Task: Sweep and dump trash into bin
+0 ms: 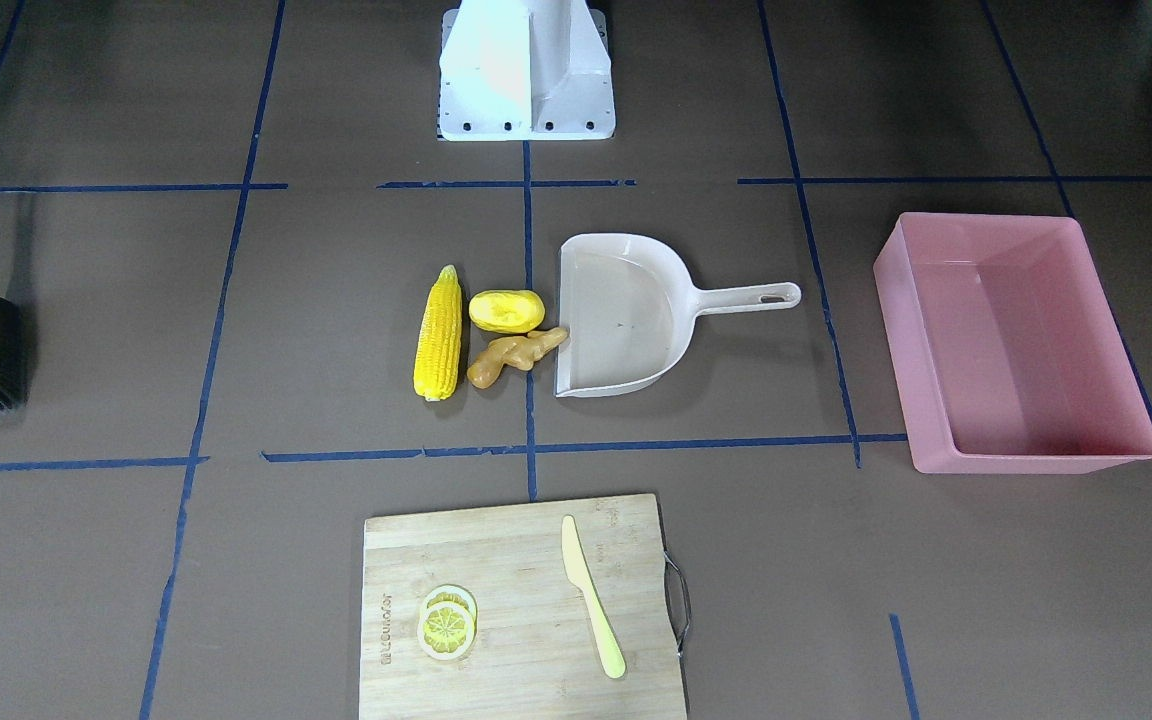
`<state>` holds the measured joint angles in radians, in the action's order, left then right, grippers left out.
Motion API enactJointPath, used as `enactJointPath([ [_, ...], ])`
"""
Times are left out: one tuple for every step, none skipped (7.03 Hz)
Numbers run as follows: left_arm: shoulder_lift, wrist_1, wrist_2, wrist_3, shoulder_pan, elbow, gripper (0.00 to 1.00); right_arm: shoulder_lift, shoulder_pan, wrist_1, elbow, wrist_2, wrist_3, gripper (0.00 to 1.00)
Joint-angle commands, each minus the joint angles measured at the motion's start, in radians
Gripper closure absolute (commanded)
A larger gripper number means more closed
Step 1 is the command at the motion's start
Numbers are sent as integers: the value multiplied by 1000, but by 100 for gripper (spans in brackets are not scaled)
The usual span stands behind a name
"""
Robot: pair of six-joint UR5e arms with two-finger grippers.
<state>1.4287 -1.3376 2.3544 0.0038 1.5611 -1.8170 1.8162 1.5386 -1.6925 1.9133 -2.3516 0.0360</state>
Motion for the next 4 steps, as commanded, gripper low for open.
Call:
enactJointPath([
  [-1,0,0,-2,-1,-4,0,0,-2,1,0,2,2,0],
  [-1,2,3,-2,-1,-2,0,0,-2,1,1,2,1,0],
  [-1,-11,5,2,-1,-4,0,0,-2,1,1,2,1,0],
  [-2,-12,12,1,1,-11,0,0,-2,1,3,2,2,0],
])
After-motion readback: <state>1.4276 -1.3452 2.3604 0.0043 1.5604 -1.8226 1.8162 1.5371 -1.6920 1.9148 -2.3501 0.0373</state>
